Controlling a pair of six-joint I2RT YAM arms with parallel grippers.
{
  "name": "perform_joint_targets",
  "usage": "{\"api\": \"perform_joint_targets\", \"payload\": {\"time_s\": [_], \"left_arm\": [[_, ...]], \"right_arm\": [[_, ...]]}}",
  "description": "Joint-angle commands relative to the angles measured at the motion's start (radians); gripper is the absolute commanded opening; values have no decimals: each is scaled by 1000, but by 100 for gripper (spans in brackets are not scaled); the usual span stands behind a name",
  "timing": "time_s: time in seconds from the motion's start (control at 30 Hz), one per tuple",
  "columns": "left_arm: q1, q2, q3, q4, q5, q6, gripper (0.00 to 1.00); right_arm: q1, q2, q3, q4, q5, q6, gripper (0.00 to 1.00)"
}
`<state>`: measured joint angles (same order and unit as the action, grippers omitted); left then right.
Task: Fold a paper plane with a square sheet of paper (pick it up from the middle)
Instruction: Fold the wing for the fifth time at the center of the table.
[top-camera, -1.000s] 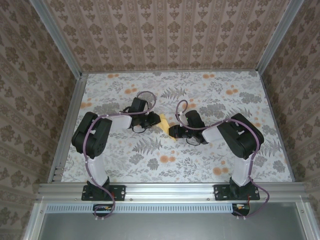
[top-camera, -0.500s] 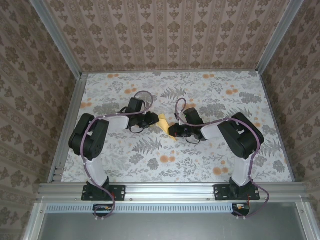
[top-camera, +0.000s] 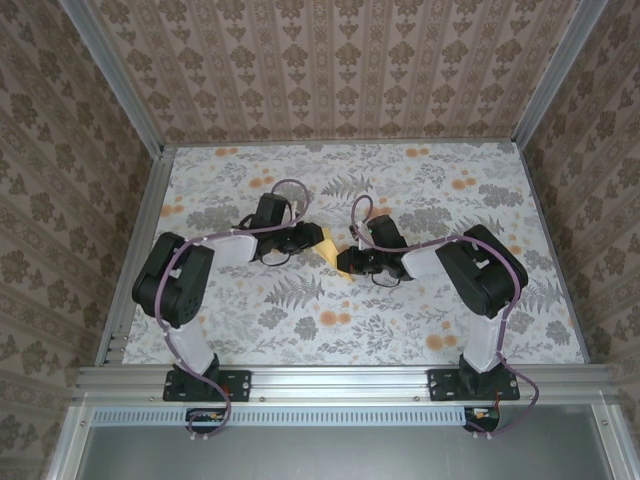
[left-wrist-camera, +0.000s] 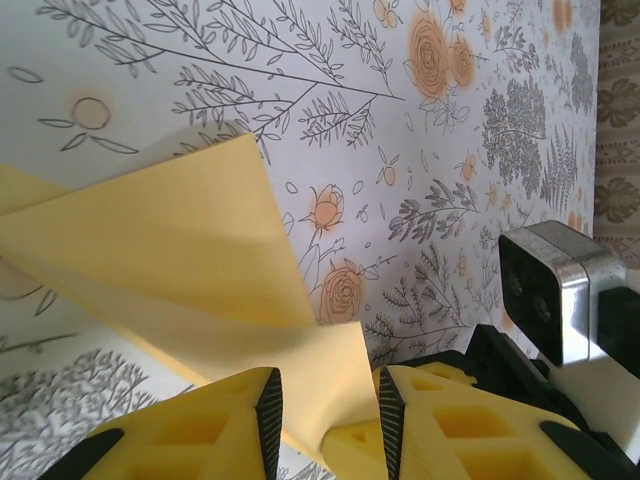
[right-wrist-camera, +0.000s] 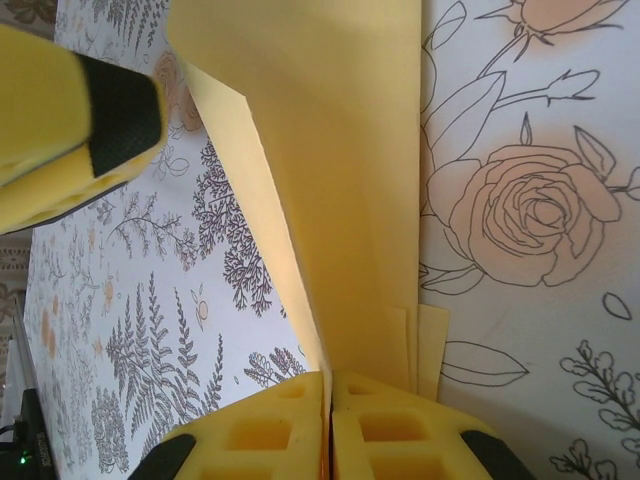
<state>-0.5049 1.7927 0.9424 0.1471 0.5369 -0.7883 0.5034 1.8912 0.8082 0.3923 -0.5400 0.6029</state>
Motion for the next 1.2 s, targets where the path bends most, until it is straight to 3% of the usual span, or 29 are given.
{"api": "perform_joint_targets", "payload": {"time_s": [0.0,0.77,1.17], "left_arm": [[-13,43,52,-4,27,15,33],[-9,126,90,-57,-5,18,30],[-6,137,111,-83,1,31,30]], "right_arm": [[2,45,-11,-102,-18,1,10],[-1,-6,9,-106,-100,7,22],[-5,-76,17,-187,-124,-22,23]]}}
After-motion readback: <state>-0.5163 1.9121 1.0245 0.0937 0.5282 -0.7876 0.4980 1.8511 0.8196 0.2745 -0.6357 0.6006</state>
